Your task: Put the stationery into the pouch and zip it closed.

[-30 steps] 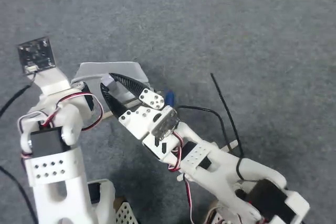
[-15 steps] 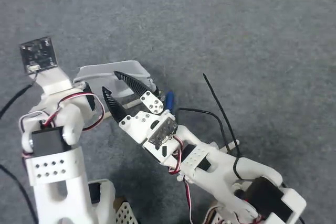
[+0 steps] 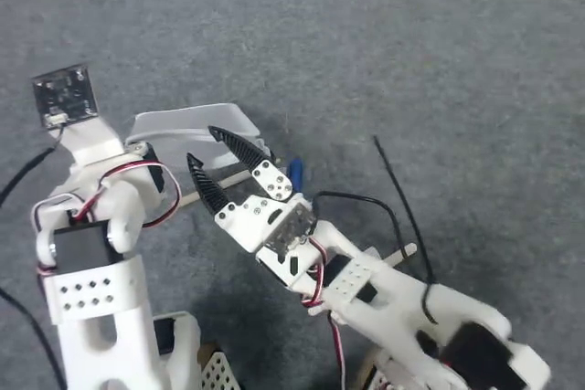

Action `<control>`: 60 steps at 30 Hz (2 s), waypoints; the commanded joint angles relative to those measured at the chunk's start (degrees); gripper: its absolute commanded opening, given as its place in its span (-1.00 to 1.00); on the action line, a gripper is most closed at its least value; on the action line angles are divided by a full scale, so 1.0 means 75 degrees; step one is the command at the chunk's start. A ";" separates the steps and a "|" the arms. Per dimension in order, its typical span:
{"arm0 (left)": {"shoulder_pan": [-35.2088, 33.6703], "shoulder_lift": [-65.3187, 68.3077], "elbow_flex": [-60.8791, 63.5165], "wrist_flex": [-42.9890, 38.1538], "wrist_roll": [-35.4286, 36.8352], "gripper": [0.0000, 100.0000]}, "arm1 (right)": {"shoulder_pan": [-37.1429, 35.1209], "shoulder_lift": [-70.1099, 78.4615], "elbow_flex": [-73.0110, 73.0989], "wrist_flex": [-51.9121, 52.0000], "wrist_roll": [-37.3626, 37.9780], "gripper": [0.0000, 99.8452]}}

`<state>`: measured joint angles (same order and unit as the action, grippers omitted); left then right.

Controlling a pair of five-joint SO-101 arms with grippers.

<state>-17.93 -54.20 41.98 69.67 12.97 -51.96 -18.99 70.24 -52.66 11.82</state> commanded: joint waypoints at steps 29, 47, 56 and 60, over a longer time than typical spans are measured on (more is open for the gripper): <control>-0.0281 -0.0059 -0.0193 -0.0305 0.0082 -0.98 | 0.1764 -0.2514 -0.5017 1.3415 -0.3587 -0.71; -0.0961 -0.0059 -0.0252 -0.0293 0.0094 -0.98 | 0.2139 0.3968 -0.8779 1.5162 -0.4173 -0.71; -0.0973 -0.0059 -0.0252 -0.0293 0.0094 -0.98 | 0.2397 0.5210 -0.9577 1.5174 -0.4173 -0.71; -0.0973 -0.0059 -0.0252 -0.0293 0.0094 -0.98 | 0.2444 0.5714 -0.9905 1.5174 -0.4173 -0.71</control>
<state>-24.79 -54.20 41.98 69.67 12.97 -34.55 23.74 0.44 60.22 -18.77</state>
